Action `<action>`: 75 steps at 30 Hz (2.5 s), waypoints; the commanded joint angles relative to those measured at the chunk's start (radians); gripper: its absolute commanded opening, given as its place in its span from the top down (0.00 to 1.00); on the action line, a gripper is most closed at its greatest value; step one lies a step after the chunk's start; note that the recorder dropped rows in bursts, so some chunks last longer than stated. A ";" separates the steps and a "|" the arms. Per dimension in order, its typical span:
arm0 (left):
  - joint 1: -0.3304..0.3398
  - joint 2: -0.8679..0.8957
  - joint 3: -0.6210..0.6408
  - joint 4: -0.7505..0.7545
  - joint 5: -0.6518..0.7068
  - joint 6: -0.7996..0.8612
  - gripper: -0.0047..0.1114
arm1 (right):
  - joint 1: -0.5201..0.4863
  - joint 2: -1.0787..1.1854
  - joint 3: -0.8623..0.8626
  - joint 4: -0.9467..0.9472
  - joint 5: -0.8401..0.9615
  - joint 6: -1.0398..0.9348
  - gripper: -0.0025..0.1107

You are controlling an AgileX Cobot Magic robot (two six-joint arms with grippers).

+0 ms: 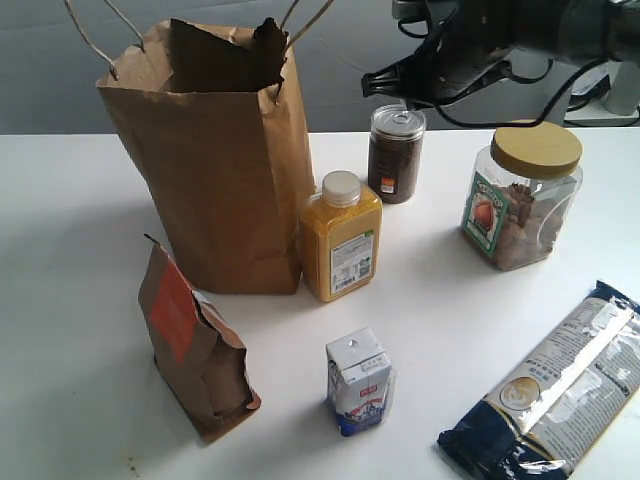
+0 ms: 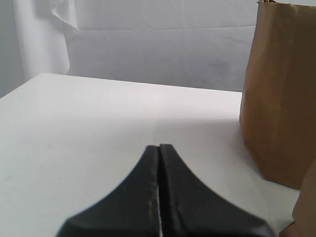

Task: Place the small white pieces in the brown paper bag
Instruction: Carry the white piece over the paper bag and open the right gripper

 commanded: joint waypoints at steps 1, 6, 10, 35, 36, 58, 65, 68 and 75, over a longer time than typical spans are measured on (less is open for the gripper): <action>-0.004 -0.003 0.004 -0.008 -0.002 -0.004 0.96 | -0.005 -0.140 0.155 -0.023 -0.066 -0.008 0.98; -0.004 -0.003 0.004 -0.008 -0.002 -0.004 0.96 | 0.031 -0.392 0.495 -0.023 -0.226 -0.003 0.98; -0.004 -0.003 0.004 -0.008 -0.002 -0.004 0.96 | 0.116 -0.594 0.714 -0.018 -0.259 0.018 0.98; -0.004 -0.003 0.004 -0.008 -0.002 -0.004 0.96 | 0.493 -0.688 0.687 0.043 -0.510 0.080 0.98; -0.004 -0.003 0.004 -0.008 -0.002 -0.004 0.96 | 0.493 -0.661 0.655 0.043 -0.510 0.080 0.98; -0.004 -0.003 0.004 -0.008 -0.002 -0.004 0.96 | 0.411 -0.202 0.117 -0.002 -0.434 0.191 0.88; -0.004 -0.003 0.004 -0.008 -0.002 -0.004 0.96 | 0.399 -0.200 0.116 0.000 -0.416 0.196 0.54; -0.004 -0.003 0.004 -0.008 -0.002 -0.004 0.96 | 0.395 -0.200 0.116 0.000 -0.392 0.196 0.49; -0.004 -0.003 0.004 -0.008 -0.002 -0.004 0.96 | 0.395 -0.200 0.116 0.000 -0.381 0.196 0.49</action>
